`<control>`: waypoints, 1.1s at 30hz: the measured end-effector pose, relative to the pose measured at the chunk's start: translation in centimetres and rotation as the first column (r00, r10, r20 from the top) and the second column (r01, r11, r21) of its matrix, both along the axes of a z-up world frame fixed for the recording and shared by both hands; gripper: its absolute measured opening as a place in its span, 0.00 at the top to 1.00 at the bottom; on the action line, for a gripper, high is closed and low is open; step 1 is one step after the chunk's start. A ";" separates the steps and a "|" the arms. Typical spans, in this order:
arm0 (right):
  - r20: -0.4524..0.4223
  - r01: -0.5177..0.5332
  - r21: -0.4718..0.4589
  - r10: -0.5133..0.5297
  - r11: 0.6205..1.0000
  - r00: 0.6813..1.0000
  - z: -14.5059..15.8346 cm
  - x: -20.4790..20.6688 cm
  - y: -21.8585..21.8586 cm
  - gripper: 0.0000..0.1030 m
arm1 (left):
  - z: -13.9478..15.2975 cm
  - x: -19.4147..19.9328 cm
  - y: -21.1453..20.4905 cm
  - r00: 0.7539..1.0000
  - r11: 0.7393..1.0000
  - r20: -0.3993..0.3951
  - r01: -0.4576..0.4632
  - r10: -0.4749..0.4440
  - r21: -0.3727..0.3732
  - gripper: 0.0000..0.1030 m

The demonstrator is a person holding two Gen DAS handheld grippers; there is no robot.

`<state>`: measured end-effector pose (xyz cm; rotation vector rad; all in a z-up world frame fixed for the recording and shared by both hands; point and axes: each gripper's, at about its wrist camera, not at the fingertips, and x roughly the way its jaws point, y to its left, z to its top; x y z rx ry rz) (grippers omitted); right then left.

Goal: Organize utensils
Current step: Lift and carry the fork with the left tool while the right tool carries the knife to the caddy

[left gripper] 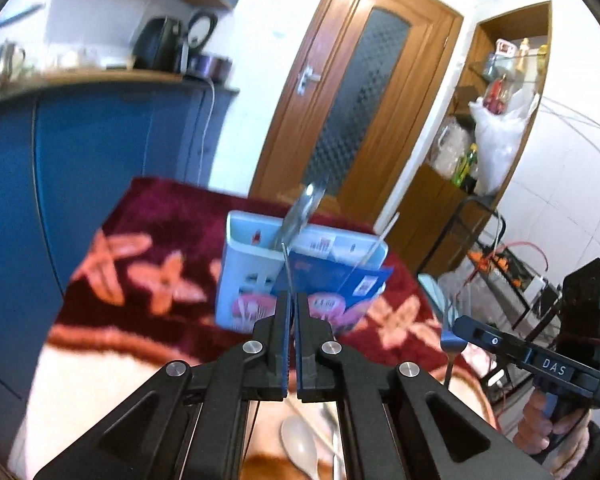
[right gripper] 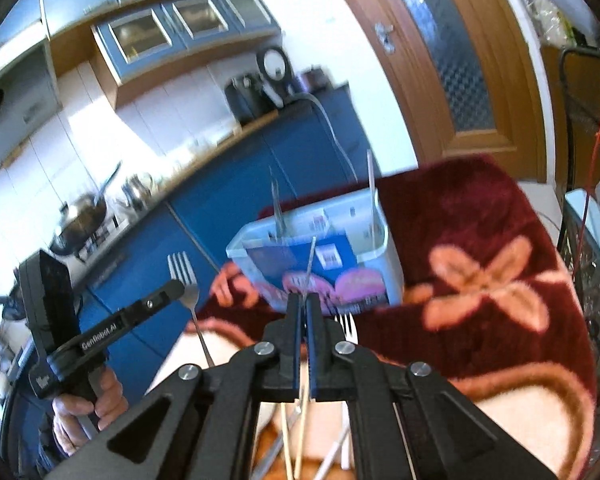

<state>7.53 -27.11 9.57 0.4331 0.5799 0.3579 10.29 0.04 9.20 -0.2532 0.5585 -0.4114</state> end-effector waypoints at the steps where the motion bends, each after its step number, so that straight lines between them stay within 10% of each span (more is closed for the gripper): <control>1: 0.015 0.007 0.022 -0.007 1.000 1.000 0.4 0.2 -0.3 0.97 | 0.4 0.1 0.0 1.000 1.000 0.012 -0.004 0.004 -0.006 0.99; 19: 0.224 0.088 0.039 -0.095 0.995 0.970 7.6 5.8 -1.6 0.97 | 9.5 7.2 -0.4 0.975 0.983 0.189 -0.086 0.116 -0.160 0.99; 33: 0.249 0.084 0.058 -0.096 0.995 0.964 6.3 11.0 -1.2 0.97 | 5.8 12.1 -1.4 0.966 0.983 0.212 -0.120 0.148 -0.140 0.99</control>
